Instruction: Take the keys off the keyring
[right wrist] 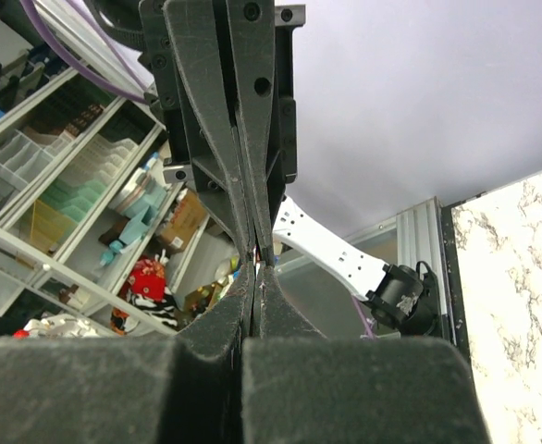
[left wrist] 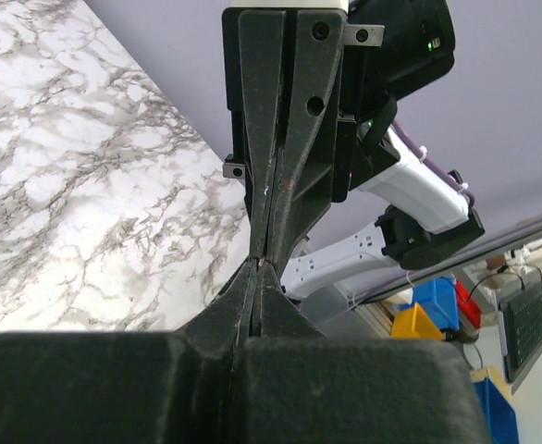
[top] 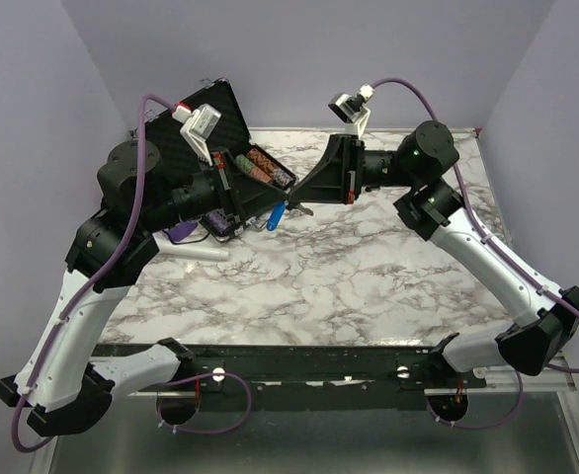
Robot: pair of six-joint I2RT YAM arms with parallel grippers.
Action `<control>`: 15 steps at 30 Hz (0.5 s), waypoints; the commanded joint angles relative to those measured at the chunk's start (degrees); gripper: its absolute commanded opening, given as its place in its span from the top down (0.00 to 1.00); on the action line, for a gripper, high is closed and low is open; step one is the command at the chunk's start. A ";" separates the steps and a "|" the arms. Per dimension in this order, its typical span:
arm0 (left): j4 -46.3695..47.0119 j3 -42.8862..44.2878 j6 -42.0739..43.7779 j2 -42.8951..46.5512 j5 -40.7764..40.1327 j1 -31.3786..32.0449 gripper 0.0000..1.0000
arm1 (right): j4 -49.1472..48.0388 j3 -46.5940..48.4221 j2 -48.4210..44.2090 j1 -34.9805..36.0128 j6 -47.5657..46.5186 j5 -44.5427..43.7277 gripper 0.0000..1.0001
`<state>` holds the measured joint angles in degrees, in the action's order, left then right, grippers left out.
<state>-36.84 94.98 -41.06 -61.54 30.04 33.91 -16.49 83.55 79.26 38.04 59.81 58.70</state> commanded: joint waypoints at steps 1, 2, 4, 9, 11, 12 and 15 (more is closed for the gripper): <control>0.54 -4.45 -4.29 1.33 -7.98 0.63 1.00 | -8.20 -1.19 -2.53 0.54 2.94 -3.67 0.99; 0.45 -4.28 -4.47 1.42 -8.68 0.80 1.00 | -8.47 -1.46 -2.62 0.45 3.12 -4.20 0.99; 0.45 -3.84 -4.56 1.33 -9.47 1.33 1.00 | -8.56 -1.90 -2.80 0.45 3.12 -5.17 0.99; -0.16 -2.61 -4.21 0.63 -9.83 2.12 1.00 | -8.47 -2.69 -3.15 0.45 2.68 -6.23 0.99; -1.12 -1.30 -2.63 0.28 -9.30 2.12 0.72 | -6.81 -2.86 -3.33 0.45 1.89 -5.96 0.99; -2.96 1.15 -0.71 -0.24 -10.08 2.12 0.58 | -5.32 -2.52 -3.41 0.37 0.93 -5.70 0.99; -9.55 7.13 4.13 -1.83 -13.25 2.12 0.20 | 1.26 -1.64 -3.77 0.45 -3.37 -5.17 0.99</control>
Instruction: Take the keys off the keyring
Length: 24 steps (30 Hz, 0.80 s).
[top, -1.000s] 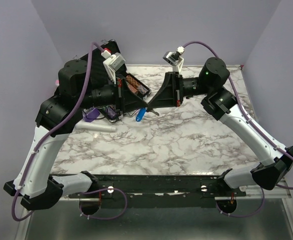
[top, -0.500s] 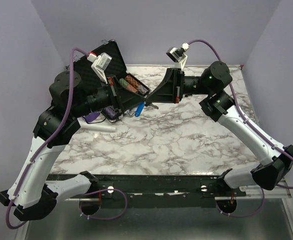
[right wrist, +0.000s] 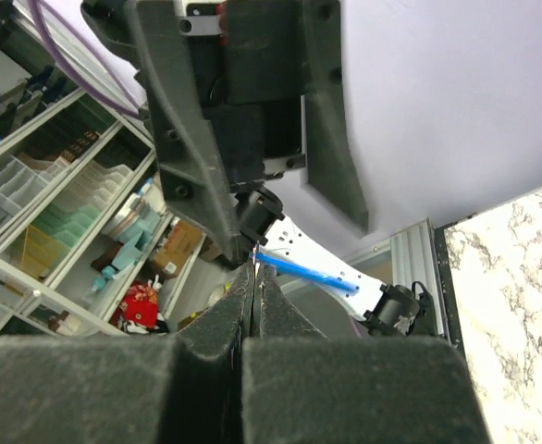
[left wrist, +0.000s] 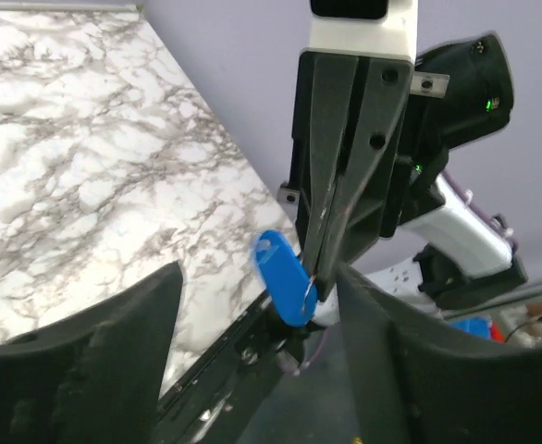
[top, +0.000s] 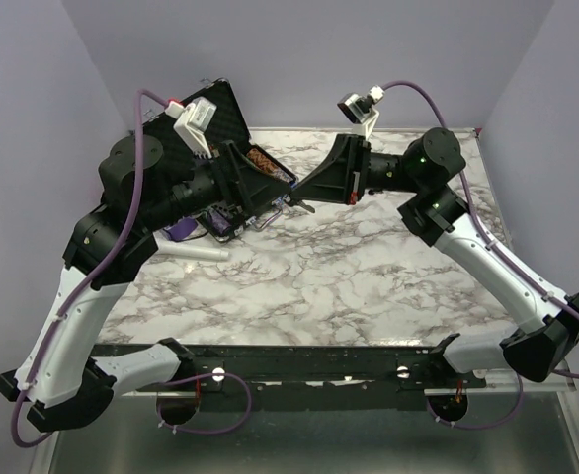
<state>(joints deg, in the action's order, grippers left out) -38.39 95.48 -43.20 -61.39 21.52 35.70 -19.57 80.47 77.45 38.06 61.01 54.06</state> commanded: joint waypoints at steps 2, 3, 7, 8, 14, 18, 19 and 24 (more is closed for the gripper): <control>-9.42 8.75 9.35 -2.42 -4.65 0.16 0.15 | 10.40 2.76 -2.04 0.43 -8.44 -0.10 0.99; -10.20 9.54 10.32 -2.77 -4.56 0.24 0.16 | 12.52 3.11 -1.95 0.43 -9.67 0.60 0.99; -10.74 9.99 13.23 -3.57 -0.97 -0.19 0.22 | 25.35 6.80 -1.25 0.43 -17.40 2.10 0.99; -10.22 9.38 13.84 -3.57 0.79 -0.28 0.23 | 27.55 7.16 -1.07 0.35 -18.64 2.45 0.99; -12.05 9.02 18.50 -6.55 14.24 -0.28 0.38 | 30.47 5.67 -1.16 0.43 -19.36 6.49 0.99; -12.23 8.23 19.91 -6.64 16.36 -0.37 0.45 | 30.04 5.05 -2.04 0.43 -18.74 7.55 0.99; -12.49 8.32 20.17 -6.64 16.28 -0.28 0.48 | 29.51 4.53 -2.13 0.43 -18.39 7.98 0.99; -16.18 10.60 22.28 -7.96 16.54 -0.28 0.59 | 24.07 2.07 -2.92 0.43 -14.62 9.22 0.99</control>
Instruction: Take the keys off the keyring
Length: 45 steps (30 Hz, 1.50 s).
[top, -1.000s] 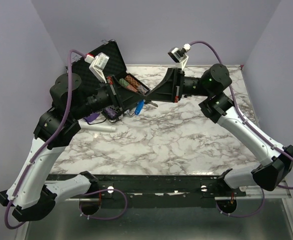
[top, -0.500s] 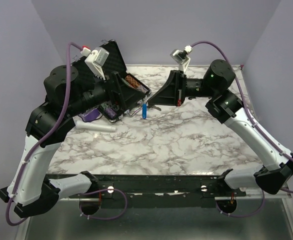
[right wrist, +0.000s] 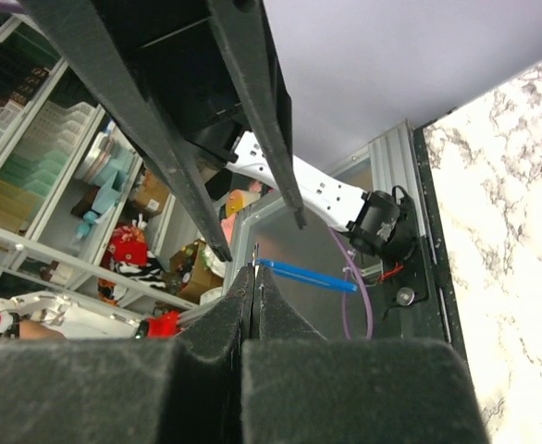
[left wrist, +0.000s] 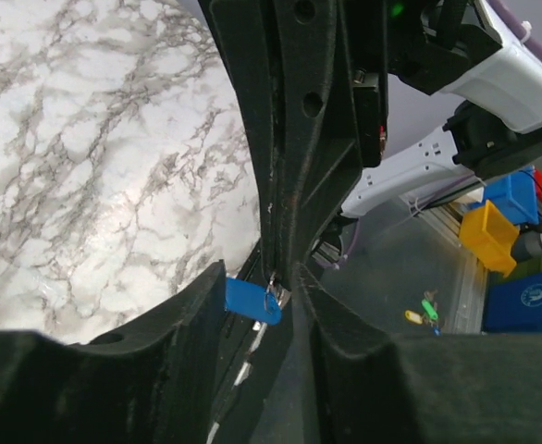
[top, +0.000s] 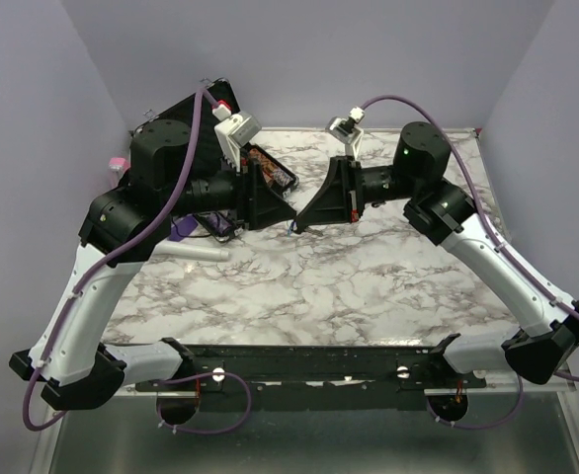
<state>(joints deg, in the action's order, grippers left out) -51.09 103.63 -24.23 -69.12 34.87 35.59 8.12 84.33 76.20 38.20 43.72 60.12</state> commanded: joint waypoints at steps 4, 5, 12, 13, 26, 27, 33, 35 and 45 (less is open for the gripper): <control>-4.98 2.98 4.54 -0.14 3.18 -0.17 0.65 | -5.74 -2.25 -1.59 0.30 4.09 2.90 0.99; -5.07 3.06 4.71 -0.22 3.44 -0.09 0.65 | -6.27 -2.42 -1.67 0.30 4.44 2.81 0.99; -7.62 4.03 6.30 -1.45 5.47 -0.35 0.65 | -7.50 -2.51 -1.59 0.30 5.76 2.99 0.99; -7.62 4.03 6.30 -1.45 5.56 -0.26 0.65 | -9.16 -2.68 -1.67 0.30 6.02 3.16 0.99; -5.78 4.56 5.33 -2.07 5.73 -0.17 0.77 | -12.95 -3.56 -1.59 0.30 8.83 4.39 0.99; -5.86 4.56 5.33 -2.24 5.73 -0.26 0.77 | -12.95 -3.65 -1.67 0.30 9.01 4.39 0.99; -6.04 5.43 5.24 -2.68 5.38 -0.26 0.64 | -12.87 -3.56 -1.76 0.30 9.10 4.57 0.99; -6.30 6.05 5.42 -2.77 4.86 -0.26 0.57 | -12.95 -3.56 -1.85 0.30 9.01 4.57 0.99; -8.06 7.28 6.30 -3.83 5.11 -0.17 0.85 | -13.04 -4.09 -2.02 0.30 8.83 4.22 0.99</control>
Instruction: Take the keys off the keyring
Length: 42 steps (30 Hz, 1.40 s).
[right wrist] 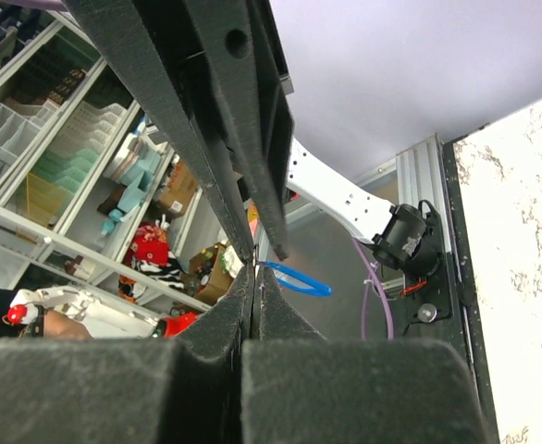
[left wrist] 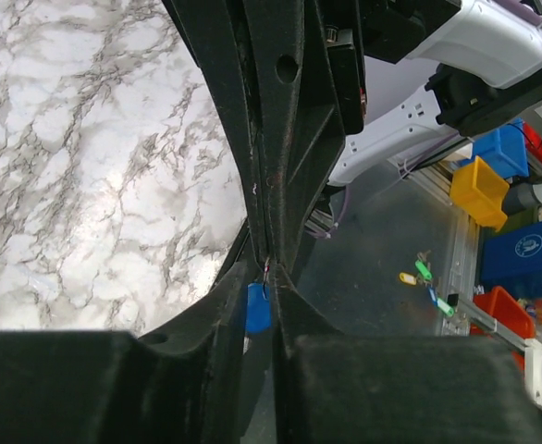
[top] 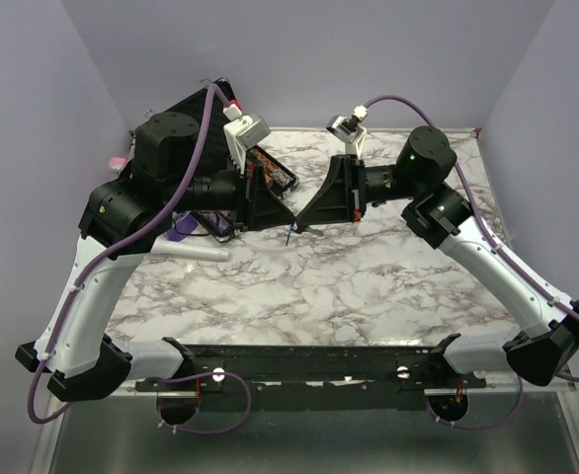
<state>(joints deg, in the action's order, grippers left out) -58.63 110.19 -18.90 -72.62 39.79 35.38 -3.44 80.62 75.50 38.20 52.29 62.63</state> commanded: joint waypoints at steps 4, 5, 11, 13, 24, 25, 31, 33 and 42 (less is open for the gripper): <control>-0.08 0.73 0.35 -0.42 1.25 0.04 1.00 | -3.14 -1.16 -1.85 0.30 1.23 0.83 0.99; 0.09 0.64 0.18 -0.33 1.60 -0.04 1.00 | -4.37 -1.60 -1.85 0.30 2.02 0.83 0.99; 3.52 -1.73 -3.07 0.90 1.70 0.04 1.00 | -8.86 -2.92 -2.29 0.30 4.48 -1.10 0.99; 5.10 -2.78 -5.53 1.43 0.38 0.04 1.00 | -9.30 -3.10 -2.47 0.30 4.40 -2.42 0.99; 17.32 -8.59 -18.63 6.00 -8.32 0.04 1.00 | -17.20 -3.62 -2.03 0.30 8.34 -9.10 0.99; 17.41 -8.59 -18.89 6.17 -9.28 0.04 1.00 | -19.47 -3.98 -1.94 0.21 9.74 -9.63 0.99; 19.34 -10.25 -22.40 8.63 -17.98 0.04 1.00 | -27.48 -6.52 -1.68 0.21 14.50 -14.46 0.99; 21.18 -11.92 -24.69 9.86 -20.44 0.04 1.00 | -30.03 -7.40 -1.41 0.30 15.99 -15.78 0.99; 20.84 -9.73 -26.81 8.55 -26.96 0.04 1.00 | -32.50 -5.65 2.19 0.30 18.63 -19.04 0.99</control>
<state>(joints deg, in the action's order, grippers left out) -38.48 98.70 -44.31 -63.51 19.81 35.75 -31.62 72.90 76.20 38.20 69.30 44.86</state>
